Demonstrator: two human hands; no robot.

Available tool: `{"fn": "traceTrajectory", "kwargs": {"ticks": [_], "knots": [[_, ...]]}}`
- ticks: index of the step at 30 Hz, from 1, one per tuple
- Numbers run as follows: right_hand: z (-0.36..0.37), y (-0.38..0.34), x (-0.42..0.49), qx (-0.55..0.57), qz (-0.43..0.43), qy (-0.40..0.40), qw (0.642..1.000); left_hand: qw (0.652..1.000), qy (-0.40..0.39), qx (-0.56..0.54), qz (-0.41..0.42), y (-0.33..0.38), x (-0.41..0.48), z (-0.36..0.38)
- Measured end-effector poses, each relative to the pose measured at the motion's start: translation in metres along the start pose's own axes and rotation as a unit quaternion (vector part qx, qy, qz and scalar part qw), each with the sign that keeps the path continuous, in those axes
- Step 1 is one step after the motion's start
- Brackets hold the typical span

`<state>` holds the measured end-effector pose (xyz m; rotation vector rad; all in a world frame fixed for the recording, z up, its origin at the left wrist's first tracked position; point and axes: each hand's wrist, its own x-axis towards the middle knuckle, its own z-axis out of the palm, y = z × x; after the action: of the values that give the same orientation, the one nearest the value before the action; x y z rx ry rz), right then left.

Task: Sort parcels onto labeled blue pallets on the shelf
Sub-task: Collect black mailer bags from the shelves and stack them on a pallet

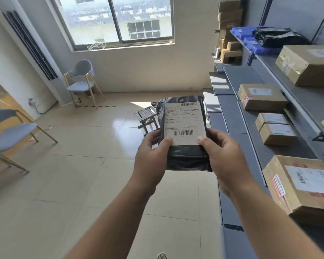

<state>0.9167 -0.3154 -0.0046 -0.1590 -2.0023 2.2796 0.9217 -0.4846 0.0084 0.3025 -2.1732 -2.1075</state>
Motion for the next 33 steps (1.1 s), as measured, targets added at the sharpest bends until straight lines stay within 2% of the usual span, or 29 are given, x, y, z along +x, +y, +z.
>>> {"fn": "traceTrajectory", "kwargs": {"ticks": [6, 18, 26, 33], "knots": [[0.029, 0.011, 0.107, -0.004, 0.003, -0.005, 1.0, 1.0, -0.01, -0.028, -0.007, -0.008, 0.115, 0.007], [0.093, 0.004, 0.315, -0.027, 0.001, 0.053, 0.998, 0.996, -0.077, -0.046, 0.002, 0.013, 0.353, 0.028], [0.093, 0.003, 0.463, -0.023, -0.008, 0.084, 0.996, 0.994, -0.102, -0.044, 0.007, 0.023, 0.496, 0.082], [0.08, -0.012, 0.623, -0.014, -0.01, 0.064, 0.998, 0.997, -0.065, -0.041, 0.013, 0.047, 0.626, 0.15]]}}
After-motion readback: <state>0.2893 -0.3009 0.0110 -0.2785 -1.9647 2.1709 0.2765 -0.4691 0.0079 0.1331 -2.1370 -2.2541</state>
